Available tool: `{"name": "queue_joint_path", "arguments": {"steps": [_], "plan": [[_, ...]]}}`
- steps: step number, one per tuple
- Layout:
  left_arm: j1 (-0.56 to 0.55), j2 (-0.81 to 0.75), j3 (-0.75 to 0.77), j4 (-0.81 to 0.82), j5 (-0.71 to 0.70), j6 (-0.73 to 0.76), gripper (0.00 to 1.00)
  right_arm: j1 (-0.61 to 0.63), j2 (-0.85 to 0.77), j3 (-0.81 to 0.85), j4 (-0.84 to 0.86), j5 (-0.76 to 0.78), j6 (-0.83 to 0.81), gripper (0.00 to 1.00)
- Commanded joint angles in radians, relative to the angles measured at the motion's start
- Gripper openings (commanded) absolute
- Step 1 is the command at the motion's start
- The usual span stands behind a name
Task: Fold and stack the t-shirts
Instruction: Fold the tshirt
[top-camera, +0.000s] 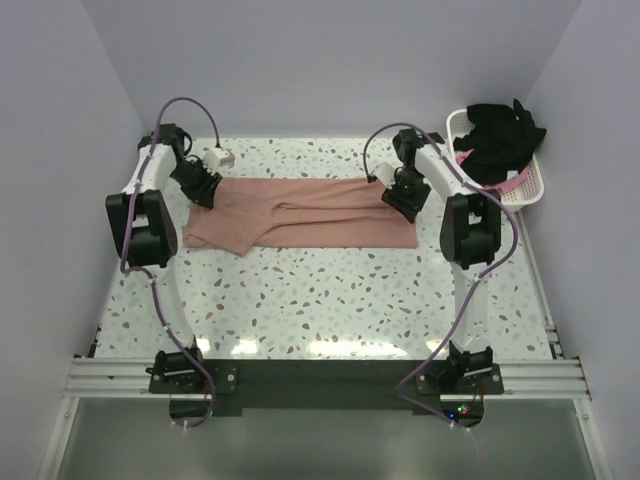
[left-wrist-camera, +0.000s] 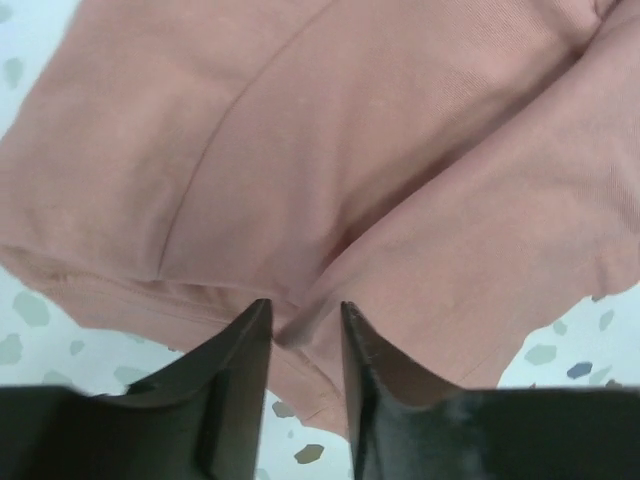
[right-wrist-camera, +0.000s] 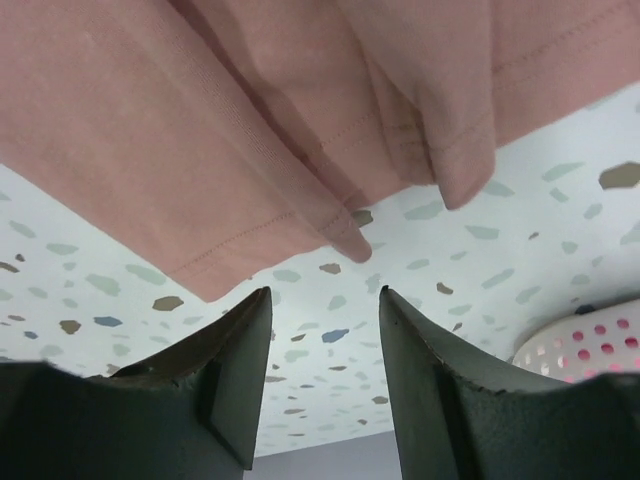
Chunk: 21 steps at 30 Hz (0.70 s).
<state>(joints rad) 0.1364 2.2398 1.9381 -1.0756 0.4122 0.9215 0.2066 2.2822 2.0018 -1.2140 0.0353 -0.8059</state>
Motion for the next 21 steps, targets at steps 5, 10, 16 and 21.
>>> {"name": "queue_joint_path", "arguments": {"steps": [5, 10, 16, 21], "plan": [[0.065, -0.342, -0.275, 0.120, 0.140, -0.228, 0.44, 0.007, -0.085, 0.055, -0.131, -0.126, 0.189, 0.47], [0.009, -0.479, -0.518, 0.213, 0.125, -0.332, 0.52, 0.030, -0.102, -0.078, -0.075, -0.150, 0.241, 0.40], [-0.164, -0.629, -0.818, 0.428, -0.047, -0.449, 0.52, 0.033, -0.081, -0.110, -0.036, -0.170, 0.287, 0.38], [-0.271, -0.609, -0.826, 0.526, -0.141, -0.523, 0.49, 0.034, -0.066, -0.121, -0.016, -0.176, 0.304, 0.38]]}}
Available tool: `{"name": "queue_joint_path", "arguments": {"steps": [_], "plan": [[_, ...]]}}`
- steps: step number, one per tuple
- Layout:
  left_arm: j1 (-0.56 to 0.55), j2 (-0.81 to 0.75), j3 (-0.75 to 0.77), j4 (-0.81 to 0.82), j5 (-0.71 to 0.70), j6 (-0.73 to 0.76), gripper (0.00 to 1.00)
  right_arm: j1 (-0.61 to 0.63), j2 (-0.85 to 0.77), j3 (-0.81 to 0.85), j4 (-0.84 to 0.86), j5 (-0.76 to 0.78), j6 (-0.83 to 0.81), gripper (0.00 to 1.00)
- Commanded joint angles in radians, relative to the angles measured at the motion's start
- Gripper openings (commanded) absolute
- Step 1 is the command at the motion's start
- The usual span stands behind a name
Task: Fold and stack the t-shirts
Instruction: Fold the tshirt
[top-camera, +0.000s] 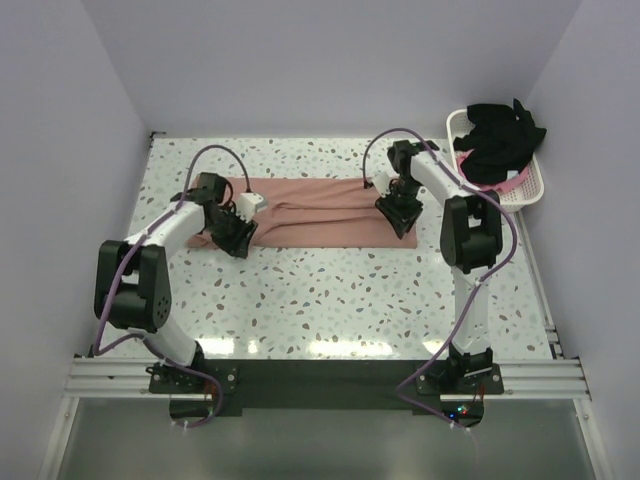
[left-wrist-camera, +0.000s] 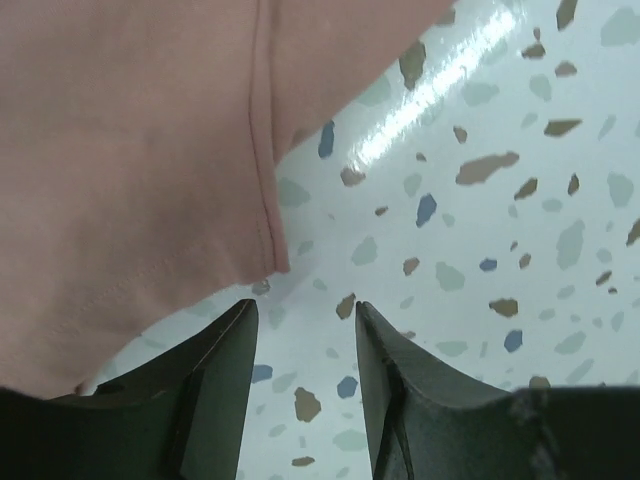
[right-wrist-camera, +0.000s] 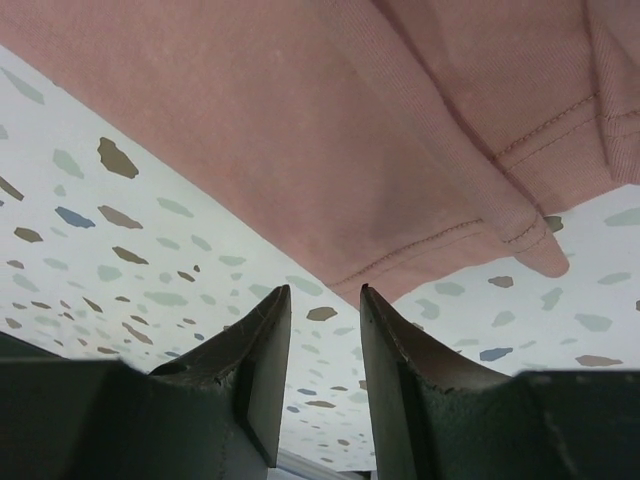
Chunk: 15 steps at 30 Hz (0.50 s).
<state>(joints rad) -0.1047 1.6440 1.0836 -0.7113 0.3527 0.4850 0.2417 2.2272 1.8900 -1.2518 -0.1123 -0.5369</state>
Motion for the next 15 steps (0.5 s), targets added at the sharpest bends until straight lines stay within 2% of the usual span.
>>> {"name": "queue_joint_path", "arguments": {"steps": [1, 11, 15], "plan": [[-0.041, -0.003, 0.041, 0.171, -0.087, -0.097, 0.48, -0.002, -0.012, -0.014, 0.025, -0.030, 0.037, 0.37], [-0.119, 0.131, 0.125, 0.222, -0.152, -0.131, 0.44, -0.001, -0.024, -0.055, 0.048, -0.026, 0.043, 0.37], [-0.133, 0.165, 0.156, 0.243, -0.176, -0.131, 0.38, -0.001, -0.026, -0.063, 0.054, -0.023, 0.045, 0.37]]}}
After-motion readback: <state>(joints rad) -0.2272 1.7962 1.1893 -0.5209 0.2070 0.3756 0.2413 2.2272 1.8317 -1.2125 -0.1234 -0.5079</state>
